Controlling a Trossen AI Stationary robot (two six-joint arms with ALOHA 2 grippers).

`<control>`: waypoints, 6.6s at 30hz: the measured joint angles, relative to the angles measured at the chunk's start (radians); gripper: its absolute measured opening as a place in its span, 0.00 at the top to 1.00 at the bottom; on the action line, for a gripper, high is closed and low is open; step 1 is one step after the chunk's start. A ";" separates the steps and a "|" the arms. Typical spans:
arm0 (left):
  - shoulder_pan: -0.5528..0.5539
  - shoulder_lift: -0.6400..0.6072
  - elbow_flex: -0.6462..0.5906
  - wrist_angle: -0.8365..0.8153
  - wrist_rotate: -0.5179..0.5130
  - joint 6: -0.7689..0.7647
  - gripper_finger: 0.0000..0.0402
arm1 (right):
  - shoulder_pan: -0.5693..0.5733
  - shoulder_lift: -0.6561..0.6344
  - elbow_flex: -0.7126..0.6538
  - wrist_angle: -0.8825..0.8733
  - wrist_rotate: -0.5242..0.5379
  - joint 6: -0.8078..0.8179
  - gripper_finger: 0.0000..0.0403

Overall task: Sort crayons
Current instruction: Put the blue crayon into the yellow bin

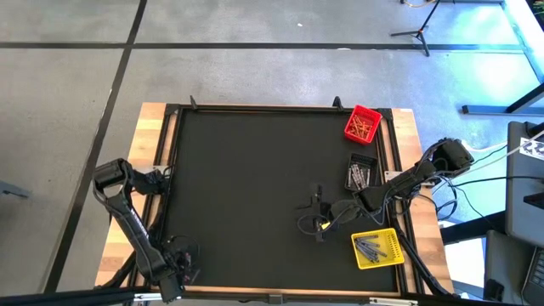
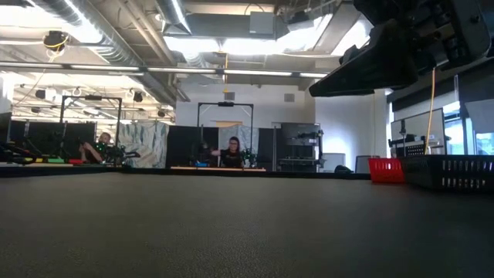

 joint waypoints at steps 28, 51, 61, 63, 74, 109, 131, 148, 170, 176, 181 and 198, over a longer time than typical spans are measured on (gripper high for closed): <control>-0.015 0.000 -0.026 0.003 0.034 0.020 0.92 | 0.000 0.000 0.000 0.004 0.002 -0.003 0.63; 0.002 -0.093 0.029 0.004 -0.429 0.364 0.96 | 0.000 0.029 0.001 0.105 -0.097 -0.004 0.33; 0.069 -0.087 0.029 0.174 -0.907 0.770 0.97 | 0.000 0.066 0.001 0.236 -0.102 -0.053 0.27; 0.088 -0.077 0.029 0.225 -0.976 0.880 0.97 | 0.000 0.085 0.001 0.270 -0.109 -0.070 0.27; 0.257 0.000 -0.022 0.502 -1.028 1.273 0.97 | 0.000 0.101 0.003 0.300 -0.069 -0.077 0.27; 0.483 0.021 -0.478 1.944 -0.821 2.142 0.97 | 0.000 0.379 0.117 0.539 -0.098 0.124 0.27; 0.494 0.041 -0.455 1.967 -0.811 2.143 0.97 | -0.059 0.462 0.336 0.400 -0.121 0.045 0.56; 0.494 0.041 -0.456 1.971 -0.817 2.143 0.97 | -0.071 0.462 0.334 0.373 -0.135 -0.027 0.96; 0.443 0.039 -0.455 1.933 -0.800 2.172 0.67 | 0.003 0.136 0.335 -0.377 0.028 0.028 0.97; 0.442 0.038 -0.455 1.919 -0.841 2.167 0.66 | 0.000 -0.056 0.335 -0.750 0.124 0.173 0.93; 0.459 0.038 -0.455 1.870 -0.836 2.100 0.66 | -0.002 -0.174 0.335 -1.101 0.214 0.332 0.96; 0.475 0.038 -0.455 1.850 -0.811 2.067 0.66 | -0.236 -0.262 0.288 -1.688 0.331 0.733 0.95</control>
